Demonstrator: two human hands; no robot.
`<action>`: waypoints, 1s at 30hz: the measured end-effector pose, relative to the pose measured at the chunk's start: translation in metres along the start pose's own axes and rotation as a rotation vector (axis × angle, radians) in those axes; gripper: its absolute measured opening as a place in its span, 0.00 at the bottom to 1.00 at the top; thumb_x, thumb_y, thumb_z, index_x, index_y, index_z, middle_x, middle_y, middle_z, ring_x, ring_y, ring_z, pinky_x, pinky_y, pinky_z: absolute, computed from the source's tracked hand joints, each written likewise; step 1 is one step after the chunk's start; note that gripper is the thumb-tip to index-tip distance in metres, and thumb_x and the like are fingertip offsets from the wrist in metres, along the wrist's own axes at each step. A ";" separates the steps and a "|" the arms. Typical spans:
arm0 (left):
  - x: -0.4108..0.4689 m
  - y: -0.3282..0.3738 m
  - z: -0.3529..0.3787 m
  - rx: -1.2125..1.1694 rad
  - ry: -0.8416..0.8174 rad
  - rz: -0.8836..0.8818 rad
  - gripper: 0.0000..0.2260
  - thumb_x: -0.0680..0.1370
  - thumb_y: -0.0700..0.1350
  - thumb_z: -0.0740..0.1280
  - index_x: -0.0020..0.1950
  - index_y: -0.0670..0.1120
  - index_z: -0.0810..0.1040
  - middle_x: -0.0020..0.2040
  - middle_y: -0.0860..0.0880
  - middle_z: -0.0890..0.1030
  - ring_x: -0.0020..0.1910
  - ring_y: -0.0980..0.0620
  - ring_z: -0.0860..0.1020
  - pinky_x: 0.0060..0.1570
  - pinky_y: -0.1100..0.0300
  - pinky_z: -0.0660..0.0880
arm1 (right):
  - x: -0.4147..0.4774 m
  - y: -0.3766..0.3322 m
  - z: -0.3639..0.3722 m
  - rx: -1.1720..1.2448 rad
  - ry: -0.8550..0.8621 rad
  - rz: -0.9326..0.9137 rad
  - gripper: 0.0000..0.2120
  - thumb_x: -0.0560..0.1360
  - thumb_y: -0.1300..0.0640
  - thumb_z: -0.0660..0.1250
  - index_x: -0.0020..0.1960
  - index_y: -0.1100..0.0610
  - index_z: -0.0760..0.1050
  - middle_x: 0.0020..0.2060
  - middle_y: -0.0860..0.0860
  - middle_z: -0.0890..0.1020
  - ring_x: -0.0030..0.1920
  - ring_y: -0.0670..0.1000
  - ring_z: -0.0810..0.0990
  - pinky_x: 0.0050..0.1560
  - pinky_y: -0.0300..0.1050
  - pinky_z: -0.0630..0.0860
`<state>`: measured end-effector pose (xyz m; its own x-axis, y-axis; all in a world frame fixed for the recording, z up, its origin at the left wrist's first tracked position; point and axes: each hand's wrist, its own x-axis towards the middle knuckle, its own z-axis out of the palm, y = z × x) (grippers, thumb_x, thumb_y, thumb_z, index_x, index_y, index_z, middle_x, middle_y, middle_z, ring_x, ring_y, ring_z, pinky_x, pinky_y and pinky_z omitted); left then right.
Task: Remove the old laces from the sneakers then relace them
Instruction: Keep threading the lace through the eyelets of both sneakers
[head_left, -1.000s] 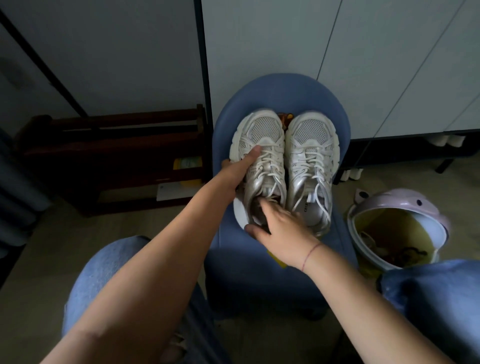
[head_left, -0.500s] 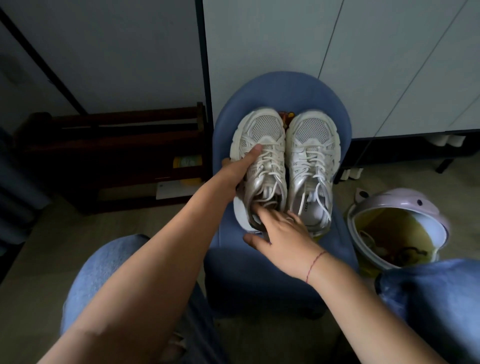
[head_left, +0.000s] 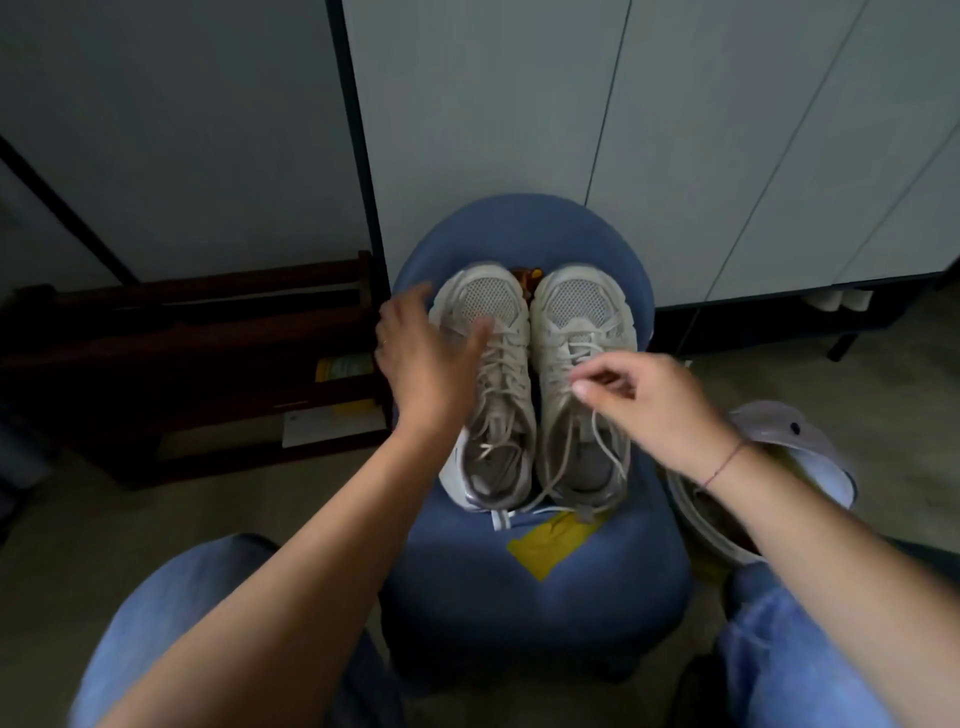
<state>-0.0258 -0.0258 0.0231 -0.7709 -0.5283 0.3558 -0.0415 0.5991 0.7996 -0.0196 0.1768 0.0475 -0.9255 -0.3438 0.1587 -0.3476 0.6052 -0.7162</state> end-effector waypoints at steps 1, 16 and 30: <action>0.001 0.007 0.001 0.025 -0.028 0.116 0.22 0.74 0.54 0.73 0.64 0.47 0.76 0.63 0.46 0.75 0.65 0.45 0.70 0.64 0.48 0.67 | 0.008 0.009 -0.010 -0.003 0.047 0.016 0.07 0.73 0.57 0.71 0.43 0.45 0.79 0.38 0.40 0.82 0.39 0.41 0.79 0.43 0.37 0.73; -0.003 0.029 0.065 0.442 -0.313 0.617 0.09 0.71 0.55 0.69 0.44 0.55 0.87 0.38 0.52 0.80 0.45 0.44 0.77 0.49 0.52 0.57 | 0.053 0.051 0.002 -0.068 0.185 -0.002 0.08 0.67 0.60 0.76 0.46 0.53 0.83 0.41 0.44 0.79 0.42 0.46 0.79 0.45 0.36 0.72; -0.004 0.026 0.070 0.330 -0.333 0.537 0.10 0.77 0.47 0.62 0.42 0.46 0.80 0.40 0.48 0.83 0.43 0.46 0.80 0.57 0.54 0.55 | 0.048 0.046 0.011 -0.411 0.232 -0.155 0.03 0.72 0.62 0.69 0.45 0.57 0.79 0.46 0.51 0.79 0.44 0.56 0.79 0.37 0.46 0.72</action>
<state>-0.0677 0.0343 0.0090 -0.8897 0.0710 0.4510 0.2489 0.9036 0.3486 -0.0787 0.1804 0.0143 -0.8512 -0.3116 0.4224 -0.4709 0.8089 -0.3522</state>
